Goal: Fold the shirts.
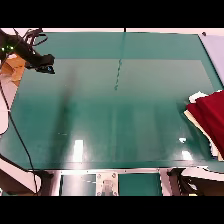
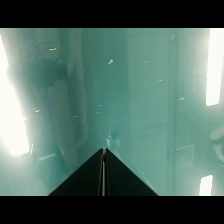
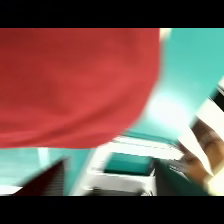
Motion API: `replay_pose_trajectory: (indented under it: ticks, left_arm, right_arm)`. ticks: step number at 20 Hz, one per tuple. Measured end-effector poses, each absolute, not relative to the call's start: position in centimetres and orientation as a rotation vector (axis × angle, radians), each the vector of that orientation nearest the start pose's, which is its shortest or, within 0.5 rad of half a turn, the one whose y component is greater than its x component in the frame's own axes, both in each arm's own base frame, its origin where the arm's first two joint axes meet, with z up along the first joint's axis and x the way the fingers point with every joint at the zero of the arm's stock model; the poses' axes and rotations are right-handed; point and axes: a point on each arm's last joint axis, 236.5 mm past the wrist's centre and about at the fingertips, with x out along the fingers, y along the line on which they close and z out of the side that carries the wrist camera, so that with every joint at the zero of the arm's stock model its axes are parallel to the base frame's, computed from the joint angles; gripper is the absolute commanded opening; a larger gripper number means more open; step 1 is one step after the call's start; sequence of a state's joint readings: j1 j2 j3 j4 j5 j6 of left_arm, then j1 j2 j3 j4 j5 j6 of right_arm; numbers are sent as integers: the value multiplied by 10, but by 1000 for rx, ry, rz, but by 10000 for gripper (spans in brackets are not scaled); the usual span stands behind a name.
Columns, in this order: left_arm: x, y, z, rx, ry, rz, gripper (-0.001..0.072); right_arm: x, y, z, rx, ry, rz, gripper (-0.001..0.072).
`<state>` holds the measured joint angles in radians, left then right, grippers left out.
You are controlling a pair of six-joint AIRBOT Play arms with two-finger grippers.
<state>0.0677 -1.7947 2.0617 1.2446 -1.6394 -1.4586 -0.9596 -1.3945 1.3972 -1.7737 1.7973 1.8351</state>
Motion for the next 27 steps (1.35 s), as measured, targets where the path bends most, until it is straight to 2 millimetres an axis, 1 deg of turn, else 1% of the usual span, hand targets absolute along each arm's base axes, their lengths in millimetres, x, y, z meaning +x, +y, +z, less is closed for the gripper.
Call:
replay_pose_trajectory:
  ticks: [1, 2, 4, 5, 6, 7, 8, 9, 11, 12, 13, 15, 17, 19, 21, 23, 27]
  left_arm:
    - [481, -45, 82, -156, 1326, -313, 25]
    - [479, -48, 89, -153, 1315, -319, 25]
    - [472, -54, 105, -147, 1290, -334, 25]
    - [466, -59, 111, -145, 1283, -342, 25]
    - [457, -64, 116, -142, 1281, -347, 25]
    - [448, -70, 120, -141, 1277, -354, 25]
    - [438, -76, 122, -141, 1278, -360, 25]
    - [425, -84, 120, -142, 1287, -367, 25]
    - [393, -101, 113, -146, 1306, -381, 25]
    - [377, -109, 106, -149, 1320, -387, 25]
    - [359, -117, 98, -153, 1336, -394, 25]
    - [328, -124, 83, -166, 1361, -392, 25]
    - [304, -129, 73, -174, 1375, -390, 26]
    - [292, -131, 67, -180, 1378, -386, 26]
    - [284, -132, 64, -183, 1386, -387, 26]
    - [280, -132, 62, -187, 1387, -387, 26]
    - [279, -133, 61, -189, 1383, -386, 25]
  right_arm:
    - [151, -263, 40, 900, 1600, -1049, 29]
    - [173, -260, 42, 885, 1560, -1000, 20]
    - [230, -238, 47, 846, 1482, -839, 18]
    - [258, -220, 50, 814, 1452, -752, 18]
    - [282, -202, 52, 770, 1435, -674, 18]
    - [305, -177, 54, 716, 1423, -582, 18]
    - [322, -151, 54, 664, 1421, -498, 17]
    - [333, -121, 53, 606, 1428, -417, 18]
    - [341, -63, 44, 496, 1440, -272, 18]
    - [338, -35, 38, 446, 1451, -204, 18]
    - [331, -9, 30, 394, 1466, -142, 18]
    - [316, 31, 15, 312, 1477, -46, 17]
    - [304, 60, 6, 248, 1473, 32, 18]
    - [296, 80, 1, 205, 1463, 85, 19]
    - [291, 93, -1, 175, 1457, 124, 18]
    - [289, 99, -2, 161, 1452, 142, 18]
    - [288, 105, -3, 149, 1447, 157, 19]
